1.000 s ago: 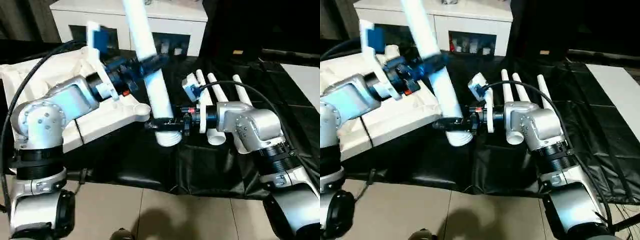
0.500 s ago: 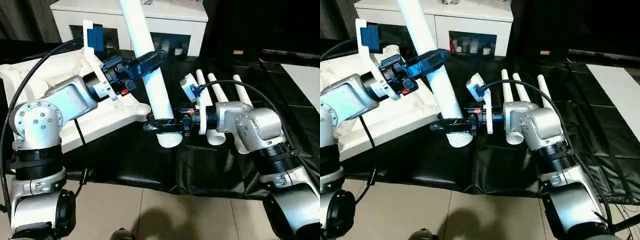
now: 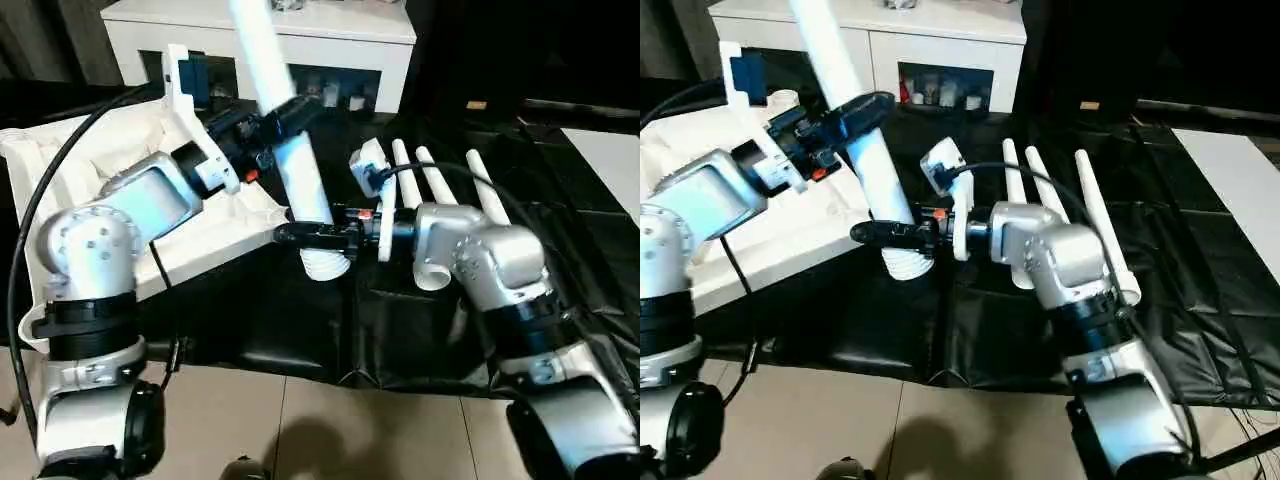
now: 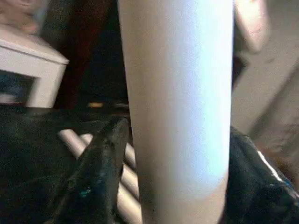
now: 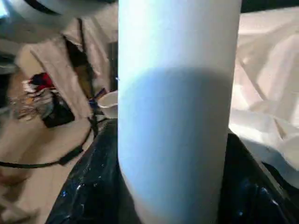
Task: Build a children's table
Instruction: Pick table leg
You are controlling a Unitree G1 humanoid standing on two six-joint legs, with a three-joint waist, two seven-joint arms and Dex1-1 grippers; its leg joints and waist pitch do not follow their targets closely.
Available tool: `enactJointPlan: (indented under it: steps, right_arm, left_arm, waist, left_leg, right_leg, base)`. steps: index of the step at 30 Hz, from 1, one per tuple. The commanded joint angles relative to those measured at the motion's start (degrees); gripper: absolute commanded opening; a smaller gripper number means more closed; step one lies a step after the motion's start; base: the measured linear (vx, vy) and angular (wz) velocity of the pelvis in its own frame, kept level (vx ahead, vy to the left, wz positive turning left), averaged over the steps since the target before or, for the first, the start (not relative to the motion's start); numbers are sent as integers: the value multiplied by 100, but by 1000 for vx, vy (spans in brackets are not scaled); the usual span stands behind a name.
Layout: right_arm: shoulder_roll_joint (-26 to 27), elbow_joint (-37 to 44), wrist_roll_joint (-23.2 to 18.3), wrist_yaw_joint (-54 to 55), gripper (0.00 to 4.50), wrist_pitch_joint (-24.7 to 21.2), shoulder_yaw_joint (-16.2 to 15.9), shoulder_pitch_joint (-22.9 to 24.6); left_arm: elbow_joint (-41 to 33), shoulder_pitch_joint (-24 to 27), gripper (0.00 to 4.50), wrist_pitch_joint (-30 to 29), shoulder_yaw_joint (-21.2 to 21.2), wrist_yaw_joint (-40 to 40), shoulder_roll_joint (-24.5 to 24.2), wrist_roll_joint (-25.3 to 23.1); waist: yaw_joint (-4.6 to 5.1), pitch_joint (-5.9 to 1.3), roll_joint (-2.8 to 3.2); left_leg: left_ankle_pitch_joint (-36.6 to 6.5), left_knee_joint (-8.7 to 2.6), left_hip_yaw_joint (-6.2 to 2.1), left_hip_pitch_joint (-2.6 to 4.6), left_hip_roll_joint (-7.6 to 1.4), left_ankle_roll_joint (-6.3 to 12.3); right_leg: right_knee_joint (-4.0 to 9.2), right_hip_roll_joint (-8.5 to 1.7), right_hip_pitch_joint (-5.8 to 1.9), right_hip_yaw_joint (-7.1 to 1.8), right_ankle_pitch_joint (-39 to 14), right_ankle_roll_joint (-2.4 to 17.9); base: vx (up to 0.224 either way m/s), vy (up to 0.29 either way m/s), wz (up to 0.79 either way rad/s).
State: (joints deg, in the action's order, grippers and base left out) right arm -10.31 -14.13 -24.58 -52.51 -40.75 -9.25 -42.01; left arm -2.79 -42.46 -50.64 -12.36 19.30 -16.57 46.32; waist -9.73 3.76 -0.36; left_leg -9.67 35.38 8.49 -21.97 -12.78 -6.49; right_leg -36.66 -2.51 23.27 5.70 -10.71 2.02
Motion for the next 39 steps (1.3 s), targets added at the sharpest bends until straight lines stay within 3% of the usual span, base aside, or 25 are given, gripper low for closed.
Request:
enactJointPlan:
  steps: [1,6,11,12,13,16,17,18,20,24,25,26,29,30,31,32,34,37,39]
  right_arm:
    - [10,146,67,141,198,194,72,-28]
    - [67,123,146,331,198,298,71,-4]
    - [88,141,195,398,198,311,57,39]
    - [88,161,205,415,198,302,46,51]
    - [86,161,210,418,198,305,42,53]
    - [88,183,228,444,198,307,14,80]
    - [94,193,229,456,197,304,9,88]
    - [105,214,247,473,197,321,-9,132]
    - [98,248,253,478,197,320,-21,169]
    - [97,329,266,508,197,331,-46,234]
    - [152,358,290,611,197,410,-11,252]
    - [206,349,244,651,253,409,47,252]
    - [287,330,112,707,268,341,186,235]
    - [288,335,77,699,286,315,211,225]
    - [281,337,58,685,286,305,226,213]
    - [264,344,29,660,300,280,246,189]
    - [207,299,-51,548,310,222,304,103]
    - [-5,164,-161,132,332,73,286,-59]
    - [-152,93,-233,-127,357,-58,264,-146]
  left_arm:
    - [-113,32,326,102,117,-212,6,-213]
    - [-122,22,342,183,87,-430,6,-362]
    - [-244,46,308,105,-39,-460,80,-227]
    - [-295,51,284,63,-65,-507,97,-202]
    - [-302,52,272,57,-72,-525,103,-197]
    - [-376,62,263,-26,-172,-611,152,-47]
    - [-390,68,238,-44,-192,-630,159,-9]
    - [-431,107,227,-77,-200,-648,152,30]
    - [-475,133,221,-109,-196,-642,158,59]
    - [-563,163,190,-174,-227,-619,182,130]
    - [-577,148,187,-186,-250,-628,175,169]
    - [-571,138,184,-185,-255,-613,166,180]
    - [-515,116,183,-179,-240,-525,118,200]
    - [-497,113,181,-174,-221,-489,90,202]
    - [-479,110,181,-175,-206,-454,69,213]
    - [-464,96,181,-188,-184,-392,42,228]
    - [-404,47,180,-194,-82,-221,-48,181]
    - [-275,-7,180,-186,30,4,-146,95]
    - [-228,-52,180,-169,71,114,-197,75]
  waist:
    - [8,-489,90]
    - [11,-488,91]
    - [13,-475,83]
    - [20,-474,35]
    - [10,-474,59]
    - [1,-471,45]
    - [-2,-474,54]
    - [-3,-474,10]
    - [-17,-469,-15]
    - [-18,-463,-7]
    - [-14,-458,-42]
    - [-16,-458,-25]
    - [-12,-457,-26]
    - [-19,-459,18]
    - [-18,-456,-6]
    - [-27,-462,33]
    - [-19,-466,4]
    - [-13,-461,26]
    - [-16,-467,9]
  left_leg:
    - [-954,-418,-3,68,-68,-231]
    - [-968,-412,3,72,-64,-233]
    - [-1052,-417,4,80,-68,-234]
    - [-1036,-421,10,71,-63,-219]
    - [-1018,-420,5,69,-67,-221]
    - [-1020,-416,11,69,-58,-203]
    - [-1011,-419,7,69,-64,-206]
    - [-978,-422,7,59,-66,-198]
    - [-959,-424,14,64,-65,-193]
    - [-965,-430,13,66,-70,-209]
    - [-979,-439,14,68,-75,-210]
    - [-976,-441,9,67,-75,-221]
    - [-1040,-443,12,87,-69,-226]
    - [-1058,-440,7,92,-69,-233]
    - [-1074,-446,8,86,-72,-236]
    - [-1055,-444,0,88,-72,-252]
    - [-1038,-443,5,87,-70,-251]
    - [-1052,-438,11,81,-62,-238]
    - [-1013,-435,9,75,-60,-230]
  right_leg:
    - [441,-521,-349,-347,-1054,522]
    - [446,-523,-347,-350,-1013,567]
    - [456,-525,-336,-350,-1134,582]
    - [463,-523,-349,-349,-1133,574]
    - [451,-530,-347,-352,-1140,572]
    - [464,-530,-341,-352,-1208,551]
    - [459,-532,-341,-351,-1211,547]
    - [456,-534,-352,-350,-1186,538]
    - [459,-542,-338,-352,-1257,517]
    - [464,-542,-326,-356,-1331,463]
    - [472,-545,-328,-356,-1335,449]
    - [465,-556,-328,-359,-1334,451]
    - [474,-546,-312,-361,-1394,419]
    - [468,-544,-304,-362,-1391,415]
    - [481,-543,-314,-363,-1394,381]
    - [464,-539,-309,-361,-1339,391]
    - [462,-535,-321,-360,-1252,411]
    - [464,-527,-327,-362,-1231,405]
    - [458,-525,-341,-361,-1180,421]
  base:
    - [0,0,0]
    - [0,0,0]
    - [0,0,0]
    - [0,0,0]
    - [0,0,0]
    - [0,0,0]
    - [0,0,0]
    - [0,0,0]
    - [0,0,0]
    - [0,0,0]
    - [0,0,0]
    - [0,0,0]
    - [0,0,0]
    - [0,0,0]
    - [0,0,0]
    - [0,0,0]
    - [0,0,0]
    - [0,0,0]
    - [0,0,0]
